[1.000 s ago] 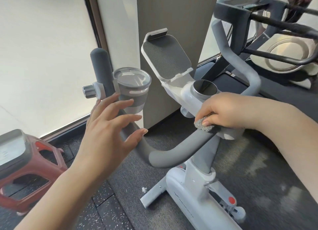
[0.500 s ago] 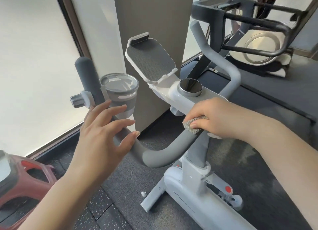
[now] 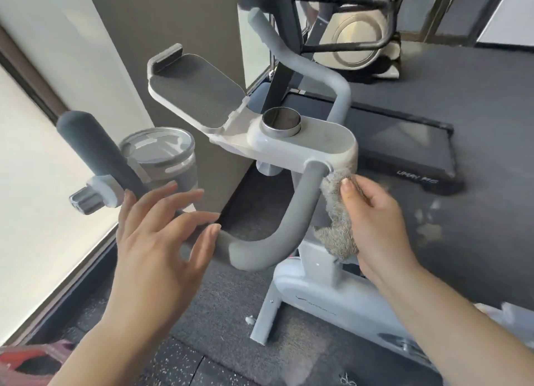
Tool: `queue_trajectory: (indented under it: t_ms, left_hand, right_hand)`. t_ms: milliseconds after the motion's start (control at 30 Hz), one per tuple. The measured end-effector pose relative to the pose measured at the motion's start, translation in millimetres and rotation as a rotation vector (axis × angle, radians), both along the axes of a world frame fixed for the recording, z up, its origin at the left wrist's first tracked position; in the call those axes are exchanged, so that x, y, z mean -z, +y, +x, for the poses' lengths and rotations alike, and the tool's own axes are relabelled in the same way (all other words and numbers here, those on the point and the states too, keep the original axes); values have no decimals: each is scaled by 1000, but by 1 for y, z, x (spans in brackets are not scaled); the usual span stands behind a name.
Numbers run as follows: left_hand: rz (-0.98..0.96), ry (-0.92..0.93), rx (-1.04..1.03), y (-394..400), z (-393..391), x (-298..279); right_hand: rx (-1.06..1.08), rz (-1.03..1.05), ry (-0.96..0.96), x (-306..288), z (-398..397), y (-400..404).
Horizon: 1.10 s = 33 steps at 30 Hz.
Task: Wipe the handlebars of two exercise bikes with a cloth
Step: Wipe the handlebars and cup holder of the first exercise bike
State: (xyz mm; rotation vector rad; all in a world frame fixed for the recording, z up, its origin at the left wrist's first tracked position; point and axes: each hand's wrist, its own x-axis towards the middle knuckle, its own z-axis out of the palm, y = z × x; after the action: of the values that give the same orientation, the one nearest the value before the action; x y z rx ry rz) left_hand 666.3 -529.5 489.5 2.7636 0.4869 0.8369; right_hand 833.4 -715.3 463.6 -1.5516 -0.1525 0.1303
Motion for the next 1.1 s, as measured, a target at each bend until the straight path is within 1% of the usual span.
queue_trajectory:
  t_ms: [100, 333, 433, 533, 767, 933, 1100]
  left_hand:
    - [-19, 7, 5, -2, 3, 2]
    - [-30, -3, -18, -5, 9, 3]
    - [-21, 0, -34, -7, 10, 2]
    - [-26, 0, -46, -8, 10, 1]
    - [-12, 5, -60, -14, 7, 0]
    - [8, 10, 6, -7, 3, 1]
    - [57, 11, 107, 5, -2, 1]
  right_hand:
    - [131, 32, 121, 16, -1, -6]
    - [158, -4, 201, 24, 20, 18]
    - [184, 74, 225, 20, 25, 28]
    - [189, 103, 203, 17, 27, 30]
    - [124, 46, 110, 18, 18, 23]
    - [118, 32, 58, 22, -4, 21]
    - [180, 32, 52, 23, -28, 25]
